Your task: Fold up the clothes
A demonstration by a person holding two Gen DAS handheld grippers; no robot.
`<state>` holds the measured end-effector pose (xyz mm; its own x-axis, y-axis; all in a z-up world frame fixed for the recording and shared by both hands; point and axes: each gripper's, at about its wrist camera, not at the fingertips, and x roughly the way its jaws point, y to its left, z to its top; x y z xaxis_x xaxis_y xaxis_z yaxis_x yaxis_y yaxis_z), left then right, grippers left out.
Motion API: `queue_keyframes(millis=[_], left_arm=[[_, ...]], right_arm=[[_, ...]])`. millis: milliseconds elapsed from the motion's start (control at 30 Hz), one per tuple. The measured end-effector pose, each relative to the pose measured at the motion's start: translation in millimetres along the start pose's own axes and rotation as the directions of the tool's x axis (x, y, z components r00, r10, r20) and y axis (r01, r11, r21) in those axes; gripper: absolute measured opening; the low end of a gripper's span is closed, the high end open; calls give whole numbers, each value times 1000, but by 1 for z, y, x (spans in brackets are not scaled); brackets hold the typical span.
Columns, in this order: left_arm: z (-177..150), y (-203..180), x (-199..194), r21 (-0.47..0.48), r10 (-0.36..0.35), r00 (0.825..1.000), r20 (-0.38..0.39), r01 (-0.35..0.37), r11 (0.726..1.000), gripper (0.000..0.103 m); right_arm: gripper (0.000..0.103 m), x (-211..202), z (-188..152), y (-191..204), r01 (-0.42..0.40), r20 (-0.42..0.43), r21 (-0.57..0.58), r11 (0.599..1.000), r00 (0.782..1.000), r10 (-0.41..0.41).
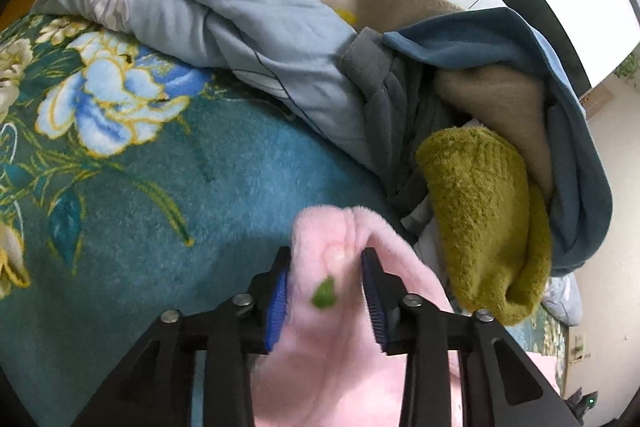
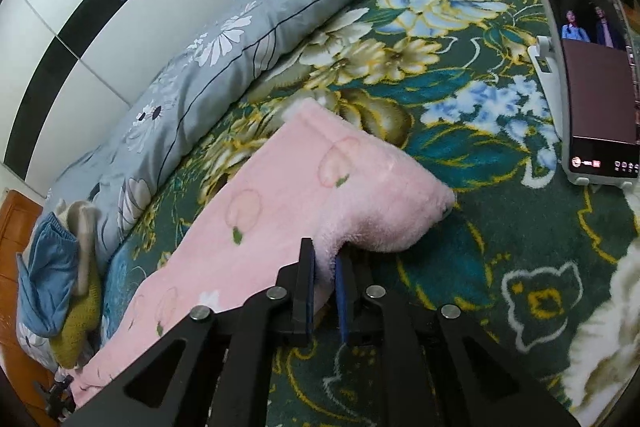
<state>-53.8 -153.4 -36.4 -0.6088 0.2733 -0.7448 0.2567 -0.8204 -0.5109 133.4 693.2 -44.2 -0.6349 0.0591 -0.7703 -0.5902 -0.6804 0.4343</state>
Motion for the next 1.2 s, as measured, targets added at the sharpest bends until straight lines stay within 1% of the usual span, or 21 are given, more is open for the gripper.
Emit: queue_keyframes(millis=[100,133,267,333,433,500,600,700,767,867,933,967,1033,1100,1133,1200], left_arm=[[-6,1,-14,9,-19,1000,-11,19,1000,51],[-8,1,-19,12,-27,1000,-9,27,1000,56],[-21,4,-47,10,-58,998,9,58,998,59],[-30,5,-62,11,-74,997,17,74,997,61],[-50,9,-85,14,-95,995,26,95,995,63],[-70,15,-100,12,-116,993,30,116,993,65],[-101,27,-118,-6,-127,992,27,127,992,66],[-129,41,-134,-27,-102,994,31,103,994,66],[-145,52,-143,-49,-88,996,33,89,995,66],[-168,72,-150,-103,-67,998,17,69,992,67],[-181,83,-146,-128,-60,998,-17,58,990,67],[-185,85,-143,-138,-70,997,-30,66,988,67],[-192,87,-139,-165,-117,993,-30,111,980,67],[-194,82,-132,-157,-171,985,-35,164,974,67],[-194,80,-128,-147,-176,984,-34,169,975,67],[-194,77,-119,-132,-146,989,-19,143,981,65]], right_arm=[[23,-14,-5,3,-25,6,-13,1000,1000,25],[26,-19,-7,4,-35,8,-20,999,999,35],[29,-54,-17,6,-75,40,-50,996,996,77],[32,-78,-23,1,-97,72,-52,994,992,100],[35,-112,-37,-16,-132,119,-30,991,984,135],[37,-132,-56,-33,-146,149,-1,989,978,144],[37,-153,-91,-63,-129,164,46,991,979,120],[37,-162,-126,-90,-109,154,104,989,984,93],[37,-165,-143,-104,-122,148,134,984,984,102],[37,-169,-167,-121,-151,146,181,972,981,125],[38,-167,-179,-128,-162,143,206,965,981,134],[38,-166,-183,-131,-166,137,215,962,981,139],[38,-160,-189,-135,-173,121,235,956,982,147],[38,-156,-193,-137,-176,112,248,953,982,153],[38,-154,-194,-138,-179,110,252,951,982,156],[38,-152,-197,-138,-189,113,261,947,980,165]])
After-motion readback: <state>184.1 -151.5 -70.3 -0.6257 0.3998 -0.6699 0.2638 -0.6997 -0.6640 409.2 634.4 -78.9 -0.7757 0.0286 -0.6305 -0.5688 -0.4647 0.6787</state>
